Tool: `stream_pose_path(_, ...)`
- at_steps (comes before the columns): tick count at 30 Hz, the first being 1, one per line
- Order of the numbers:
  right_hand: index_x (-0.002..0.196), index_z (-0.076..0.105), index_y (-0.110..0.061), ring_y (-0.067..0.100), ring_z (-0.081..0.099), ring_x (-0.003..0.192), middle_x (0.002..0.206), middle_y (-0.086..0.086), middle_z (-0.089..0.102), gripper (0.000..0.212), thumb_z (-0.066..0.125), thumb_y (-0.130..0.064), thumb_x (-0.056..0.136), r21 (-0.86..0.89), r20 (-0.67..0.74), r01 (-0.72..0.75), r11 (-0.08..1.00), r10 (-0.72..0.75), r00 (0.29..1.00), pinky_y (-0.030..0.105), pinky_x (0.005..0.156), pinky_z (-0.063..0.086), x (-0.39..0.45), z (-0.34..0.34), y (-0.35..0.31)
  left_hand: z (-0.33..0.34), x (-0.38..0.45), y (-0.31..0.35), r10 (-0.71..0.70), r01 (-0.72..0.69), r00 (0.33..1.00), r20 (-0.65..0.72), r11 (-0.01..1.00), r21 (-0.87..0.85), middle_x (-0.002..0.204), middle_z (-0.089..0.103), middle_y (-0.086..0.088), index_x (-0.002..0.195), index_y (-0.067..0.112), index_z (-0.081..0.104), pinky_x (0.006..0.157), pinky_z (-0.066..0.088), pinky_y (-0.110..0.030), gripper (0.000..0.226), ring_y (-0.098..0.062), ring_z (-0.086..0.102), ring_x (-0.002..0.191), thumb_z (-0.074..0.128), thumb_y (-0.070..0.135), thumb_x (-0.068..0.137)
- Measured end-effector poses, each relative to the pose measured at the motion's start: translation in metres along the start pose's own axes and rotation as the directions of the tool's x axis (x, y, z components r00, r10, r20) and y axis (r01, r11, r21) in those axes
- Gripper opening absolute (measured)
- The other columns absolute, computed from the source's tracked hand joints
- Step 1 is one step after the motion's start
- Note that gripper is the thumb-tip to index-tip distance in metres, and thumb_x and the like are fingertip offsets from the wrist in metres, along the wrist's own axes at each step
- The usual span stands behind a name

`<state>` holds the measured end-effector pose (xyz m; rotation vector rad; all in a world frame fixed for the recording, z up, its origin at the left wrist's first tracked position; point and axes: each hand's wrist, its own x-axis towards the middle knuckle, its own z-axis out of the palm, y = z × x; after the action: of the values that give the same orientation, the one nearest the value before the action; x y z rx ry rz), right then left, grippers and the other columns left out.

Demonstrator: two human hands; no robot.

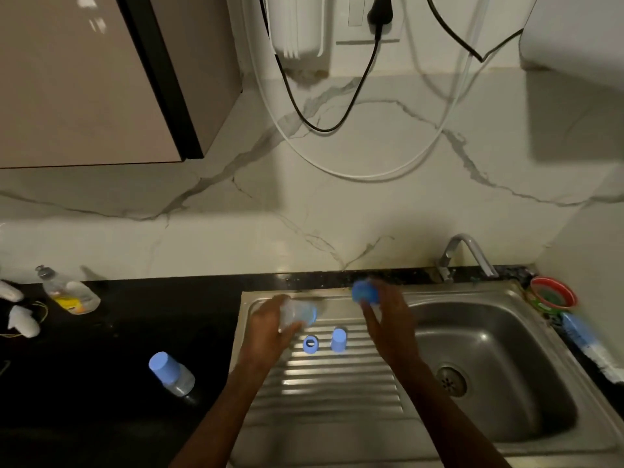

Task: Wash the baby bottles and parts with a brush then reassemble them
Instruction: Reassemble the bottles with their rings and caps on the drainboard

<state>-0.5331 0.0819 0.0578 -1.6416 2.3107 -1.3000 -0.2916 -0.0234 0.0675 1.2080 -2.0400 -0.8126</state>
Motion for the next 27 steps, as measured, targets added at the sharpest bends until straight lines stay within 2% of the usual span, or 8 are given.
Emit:
stream_pose_path(2,0.120,0.062,-0.015,0.015,0.066,0.098,0.111,0.003,0.069,0.030,0.071,-0.024,0.093,-0.037,0.289,-0.221,0.974,0.223,0.931,0.017,0.084,0.047,-0.018,0.016,0.019,0.007,-0.007,-0.011,-0.057,0.058,0.997,0.057,0.998,-0.011,0.113,0.068,0.011,0.124,0.023,0.065,0.087,0.057,-0.030,0.053,-0.008,0.067,0.102,0.086,0.040,0.078)
stream_pose_path(5,0.118,0.062,-0.021,0.003,0.066,0.080,0.104,-0.004,0.070,0.026,0.071,-0.024,0.094,0.163,0.239,-0.424,0.891,0.382,0.893,0.007,0.070,0.046,-0.032,0.018,0.024,0.006,-0.015,-0.009,-0.137,0.134,0.991,-0.002,0.968,-0.213,0.106,0.072,0.014,0.116,0.028,0.067,0.080,0.059,-0.022,0.044,-0.002,0.069,0.095,0.086,0.040,0.079)
stream_pose_path(8,0.121,0.061,-0.024,0.013,0.074,0.089,0.106,0.002,0.075,0.026,0.068,-0.026,0.096,0.508,0.293,-0.525,0.683,0.436,0.851,0.026,0.080,0.058,-0.034,0.010,0.018,0.006,-0.018,-0.009,-0.217,0.200,0.976,-0.015,0.922,-0.332,0.104,0.075,0.014,0.115,0.031,0.070,0.084,0.060,-0.026,0.037,-0.003,0.071,0.097,0.081,0.042,0.081)
stream_pose_path(10,0.123,0.060,-0.022,0.020,0.074,0.096,0.107,0.006,0.075,0.027,0.066,-0.022,0.096,0.607,0.350,-0.546,0.578,0.422,0.836,0.038,0.087,0.060,-0.031,0.008,0.012,0.006,-0.020,-0.009,-0.240,0.224,0.971,0.014,0.884,-0.410,0.105,0.076,0.012,0.117,0.027,0.071,0.087,0.059,-0.028,0.036,-0.007,0.072,0.100,0.080,0.037,0.083)
stream_pose_path(12,0.125,0.059,-0.017,0.026,0.073,0.099,0.108,0.007,0.076,0.030,0.065,-0.020,0.096,0.639,0.395,-0.551,0.537,0.385,0.834,0.046,0.091,0.058,-0.029,0.009,0.006,0.008,-0.021,-0.006,-0.228,0.227,0.972,0.052,0.866,-0.445,0.107,0.076,0.010,0.119,0.026,0.071,0.089,0.059,-0.027,0.035,-0.009,0.072,0.102,0.079,0.031,0.085)
stream_pose_path(15,0.127,0.057,-0.012,0.032,0.072,0.101,0.111,0.010,0.074,0.031,0.062,-0.019,0.097,0.652,0.432,-0.535,0.537,0.317,0.845,0.052,0.095,0.056,-0.030,0.013,-0.001,0.012,-0.026,-0.004,-0.207,0.222,0.975,0.083,0.851,-0.476,0.110,0.075,0.011,0.121,0.026,0.070,0.086,0.058,-0.023,0.034,-0.008,0.071,0.104,0.078,0.027,0.088)
stream_pose_path(18,0.128,0.058,-0.012,0.033,0.071,0.103,0.117,0.010,0.072,0.030,0.061,-0.018,0.099,0.631,0.438,-0.493,0.598,0.250,0.863,0.052,0.093,0.057,-0.030,0.012,-0.004,0.014,-0.027,-0.005,-0.188,0.219,0.976,0.113,0.858,-0.464,0.112,0.074,0.014,0.124,0.029,0.068,0.086,0.057,-0.021,0.039,-0.006,0.069,0.106,0.078,0.031,0.087)
stream_pose_path(27,0.128,0.058,-0.011,0.034,0.072,0.100,0.118,0.010,0.071,0.032,0.065,-0.019,0.098,0.599,0.454,-0.430,0.675,0.156,0.877,0.058,0.093,0.056,-0.024,0.005,-0.012,0.007,-0.024,-0.006,-0.146,0.213,0.973,0.179,0.867,-0.450,0.114,0.074,0.012,0.122,0.030,0.068,0.092,0.059,-0.034,0.039,-0.010,0.069,0.108,0.077,0.040,0.085)
